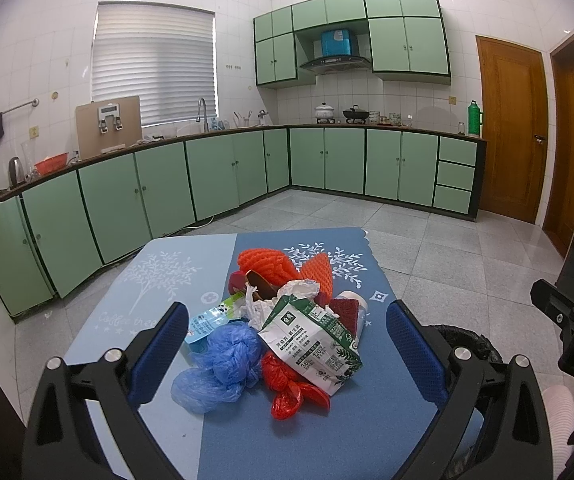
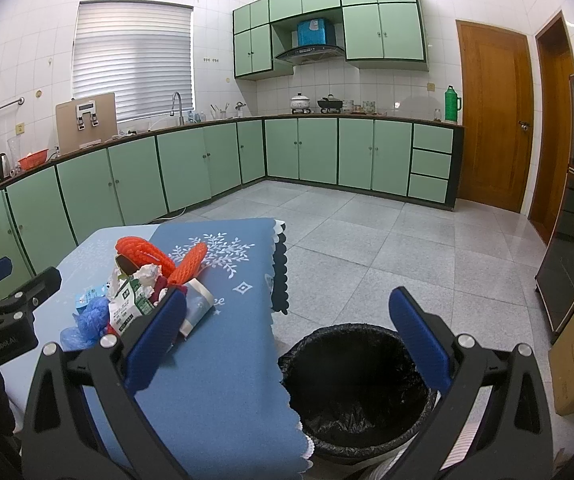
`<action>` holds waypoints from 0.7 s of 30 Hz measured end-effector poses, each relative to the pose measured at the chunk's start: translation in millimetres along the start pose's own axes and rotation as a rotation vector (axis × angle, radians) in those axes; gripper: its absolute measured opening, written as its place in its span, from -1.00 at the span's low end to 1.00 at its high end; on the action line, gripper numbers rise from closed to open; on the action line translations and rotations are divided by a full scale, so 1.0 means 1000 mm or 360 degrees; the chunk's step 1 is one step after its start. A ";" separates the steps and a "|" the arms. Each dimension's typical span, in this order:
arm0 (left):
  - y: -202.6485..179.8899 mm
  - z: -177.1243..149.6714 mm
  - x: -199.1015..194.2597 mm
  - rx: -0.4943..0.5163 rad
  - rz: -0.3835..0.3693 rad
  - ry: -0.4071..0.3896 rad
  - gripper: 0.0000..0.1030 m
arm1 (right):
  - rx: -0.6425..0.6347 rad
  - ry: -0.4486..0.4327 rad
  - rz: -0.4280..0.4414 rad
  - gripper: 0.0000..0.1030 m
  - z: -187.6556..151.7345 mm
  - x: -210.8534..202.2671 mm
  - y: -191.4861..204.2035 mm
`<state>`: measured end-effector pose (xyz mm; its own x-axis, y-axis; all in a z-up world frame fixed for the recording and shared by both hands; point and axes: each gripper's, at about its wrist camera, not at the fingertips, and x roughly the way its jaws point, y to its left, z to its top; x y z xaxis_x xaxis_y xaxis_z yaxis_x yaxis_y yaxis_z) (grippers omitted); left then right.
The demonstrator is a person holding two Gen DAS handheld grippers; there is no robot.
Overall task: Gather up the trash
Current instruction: 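Grasp the white-green milk carton with the right gripper while the left gripper approaches the red plastic bag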
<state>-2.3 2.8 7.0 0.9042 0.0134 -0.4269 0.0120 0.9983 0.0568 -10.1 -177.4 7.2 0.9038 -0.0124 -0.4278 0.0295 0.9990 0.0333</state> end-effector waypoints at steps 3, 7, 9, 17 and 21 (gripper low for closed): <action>0.000 0.000 0.000 0.0001 0.0003 -0.0002 0.88 | 0.0001 0.0006 -0.0003 0.91 0.002 0.001 -0.002; 0.010 -0.003 0.004 -0.0022 0.0035 0.0004 0.88 | 0.0007 0.0026 -0.0012 0.91 -0.004 0.002 -0.004; 0.018 -0.004 0.007 -0.0031 0.0079 0.0002 0.88 | 0.0011 0.0021 -0.0020 0.91 -0.004 0.004 -0.002; 0.060 -0.013 0.032 -0.0086 0.0229 0.0078 0.88 | 0.0049 0.0117 0.0109 0.91 -0.011 0.042 0.014; 0.081 -0.023 0.044 -0.0141 0.0208 0.0120 0.88 | 0.0005 0.0145 0.0217 0.91 -0.015 0.061 0.036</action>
<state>29.1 85.2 -27.9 0.8608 0.1444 -0.4880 -0.1445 0.9888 0.0377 39.6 -141.5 -31.4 0.8570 0.1275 -0.4994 -0.0893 0.9910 0.0997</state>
